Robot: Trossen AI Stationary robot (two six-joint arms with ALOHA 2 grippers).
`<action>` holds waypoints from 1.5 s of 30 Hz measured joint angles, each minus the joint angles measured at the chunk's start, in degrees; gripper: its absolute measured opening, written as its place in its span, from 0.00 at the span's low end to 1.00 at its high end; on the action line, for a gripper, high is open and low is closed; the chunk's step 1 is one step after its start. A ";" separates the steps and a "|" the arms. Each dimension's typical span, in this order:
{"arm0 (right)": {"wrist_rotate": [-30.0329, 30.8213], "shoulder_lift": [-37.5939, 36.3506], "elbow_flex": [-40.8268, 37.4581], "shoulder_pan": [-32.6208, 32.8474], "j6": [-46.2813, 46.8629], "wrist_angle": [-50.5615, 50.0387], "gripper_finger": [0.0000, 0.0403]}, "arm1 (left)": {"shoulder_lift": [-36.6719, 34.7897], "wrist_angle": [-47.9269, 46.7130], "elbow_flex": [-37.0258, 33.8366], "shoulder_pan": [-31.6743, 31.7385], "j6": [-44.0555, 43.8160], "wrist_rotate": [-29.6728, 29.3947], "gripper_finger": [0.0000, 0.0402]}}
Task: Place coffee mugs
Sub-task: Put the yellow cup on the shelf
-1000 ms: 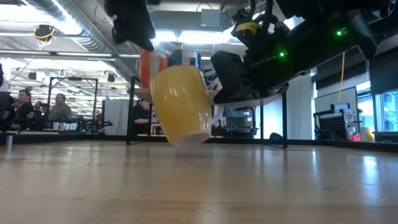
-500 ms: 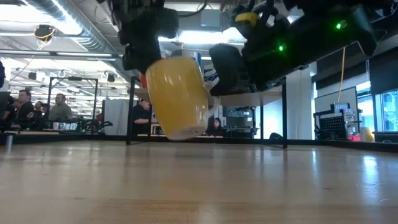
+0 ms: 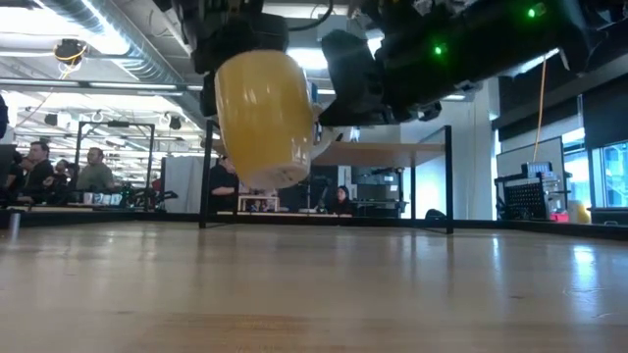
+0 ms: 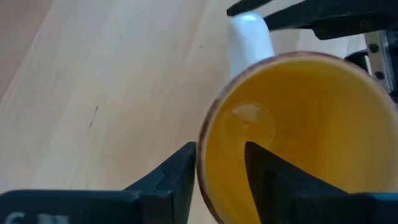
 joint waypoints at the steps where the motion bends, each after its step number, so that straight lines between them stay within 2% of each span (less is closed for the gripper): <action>1: -0.14 0.00 0.37 0.00 -0.70 0.06 0.00 | 0.00 0.02 0.00 -0.06 0.57 0.08 0.32; 3: -0.75 0.00 1.19 0.00 -1.38 0.13 0.00 | 0.00 0.10 0.00 -0.25 1.57 0.09 0.26; 7: -1.81 0.00 2.45 -0.07 -2.37 0.31 0.00 | 0.00 -0.06 0.00 -0.23 2.88 0.03 0.07; 8: -1.76 0.00 2.67 -0.07 -2.48 0.30 0.00 | 0.00 -0.12 0.00 -0.22 3.04 0.60 0.04; 15: -3.80 0.00 2.89 -0.07 -1.55 0.17 0.01 | -0.15 -0.92 0.00 -0.23 4.36 0.66 0.04; 18: -4.13 -0.02 2.98 -0.07 1.22 0.58 0.05 | -0.50 -1.35 0.00 -0.13 4.97 0.37 0.04; 23: -5.48 -1.66 3.02 0.04 6.70 0.94 0.29 | -0.49 -3.42 0.00 -0.11 6.00 -0.36 0.04; 28: -17.41 -5.50 3.02 0.02 6.69 -4.12 0.53 | -2.30 -4.83 0.00 -0.11 8.68 -0.24 0.04; 32: -25.10 -8.94 3.03 0.02 6.76 -9.89 0.64 | -5.26 -5.66 0.11 -0.11 12.95 0.47 0.04; 35: -27.20 -10.96 3.08 0.00 6.73 -10.20 0.68 | -7.56 -7.25 0.11 -0.22 17.05 1.41 0.03; 40: -26.88 -14.94 3.49 -0.07 7.20 -10.30 0.69 | -11.51 -6.98 0.11 -1.41 25.08 0.87 0.03; 45: -28.09 -16.53 8.33 -0.16 10.02 -10.05 0.69 | -14.77 -2.32 0.11 -2.36 31.70 -1.56 0.03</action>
